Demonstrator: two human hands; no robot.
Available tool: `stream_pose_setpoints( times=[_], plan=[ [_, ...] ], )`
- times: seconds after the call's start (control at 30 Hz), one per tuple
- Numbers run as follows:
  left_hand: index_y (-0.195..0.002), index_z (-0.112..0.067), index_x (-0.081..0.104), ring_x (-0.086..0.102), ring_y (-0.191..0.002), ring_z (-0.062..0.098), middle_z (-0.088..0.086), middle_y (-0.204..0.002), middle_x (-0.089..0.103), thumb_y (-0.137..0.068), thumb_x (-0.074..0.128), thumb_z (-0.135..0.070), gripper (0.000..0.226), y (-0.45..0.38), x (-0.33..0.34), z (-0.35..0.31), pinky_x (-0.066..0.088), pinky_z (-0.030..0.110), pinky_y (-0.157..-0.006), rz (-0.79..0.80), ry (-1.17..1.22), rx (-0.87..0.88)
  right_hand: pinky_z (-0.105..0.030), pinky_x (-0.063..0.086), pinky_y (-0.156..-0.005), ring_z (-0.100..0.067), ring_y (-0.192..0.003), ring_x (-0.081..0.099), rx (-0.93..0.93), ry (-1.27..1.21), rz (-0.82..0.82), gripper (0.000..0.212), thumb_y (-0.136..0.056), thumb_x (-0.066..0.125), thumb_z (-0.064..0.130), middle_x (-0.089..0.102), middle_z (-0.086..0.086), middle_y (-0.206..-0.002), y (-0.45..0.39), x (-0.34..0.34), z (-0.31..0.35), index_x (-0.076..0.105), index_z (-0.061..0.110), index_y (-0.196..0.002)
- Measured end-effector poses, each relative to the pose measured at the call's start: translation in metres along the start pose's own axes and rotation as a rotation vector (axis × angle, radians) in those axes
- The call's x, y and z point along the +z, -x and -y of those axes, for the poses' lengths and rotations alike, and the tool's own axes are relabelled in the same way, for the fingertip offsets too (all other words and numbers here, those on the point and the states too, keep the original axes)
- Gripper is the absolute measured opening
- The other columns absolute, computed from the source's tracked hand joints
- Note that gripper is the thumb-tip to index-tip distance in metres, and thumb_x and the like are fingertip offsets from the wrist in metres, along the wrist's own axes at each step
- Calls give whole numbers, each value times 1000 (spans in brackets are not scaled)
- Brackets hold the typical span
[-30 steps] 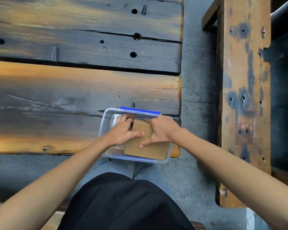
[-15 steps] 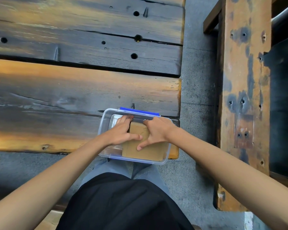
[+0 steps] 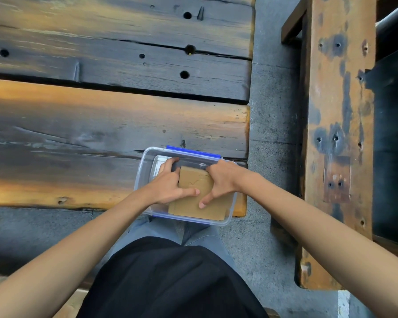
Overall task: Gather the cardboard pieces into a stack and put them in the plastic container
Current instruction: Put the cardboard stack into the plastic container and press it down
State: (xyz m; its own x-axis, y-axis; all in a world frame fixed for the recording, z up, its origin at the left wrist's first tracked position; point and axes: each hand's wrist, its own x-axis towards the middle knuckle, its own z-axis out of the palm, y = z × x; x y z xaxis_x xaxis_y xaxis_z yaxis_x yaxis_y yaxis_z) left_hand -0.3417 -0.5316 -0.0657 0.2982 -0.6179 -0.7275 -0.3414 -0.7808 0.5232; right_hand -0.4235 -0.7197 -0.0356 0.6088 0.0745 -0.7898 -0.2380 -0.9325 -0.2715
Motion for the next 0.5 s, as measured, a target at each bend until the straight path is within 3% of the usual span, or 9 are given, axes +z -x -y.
stream_pose_setpoints(
  times=[0.2, 0.5],
  plan=[
    [-139, -8, 54, 8, -152, 24, 5, -163, 3, -77, 63, -72, 90, -4, -2, 4, 23, 41, -123, 35, -21, 17, -34, 57, -79, -27, -90, 66, -63, 36, 37, 88, -52, 81, 78, 72, -9, -98, 0, -4, -4, 67, 9, -104],
    [-137, -8, 55, 10, -151, 22, 5, -162, 5, -78, 66, -68, 85, -5, 1, 5, 22, 39, -123, -3, -23, 26, -35, 57, -79, -27, -90, 67, -59, 36, 23, 88, -55, 81, 77, 72, -10, -99, 0, -2, -3, 68, 7, -108]
  ],
)
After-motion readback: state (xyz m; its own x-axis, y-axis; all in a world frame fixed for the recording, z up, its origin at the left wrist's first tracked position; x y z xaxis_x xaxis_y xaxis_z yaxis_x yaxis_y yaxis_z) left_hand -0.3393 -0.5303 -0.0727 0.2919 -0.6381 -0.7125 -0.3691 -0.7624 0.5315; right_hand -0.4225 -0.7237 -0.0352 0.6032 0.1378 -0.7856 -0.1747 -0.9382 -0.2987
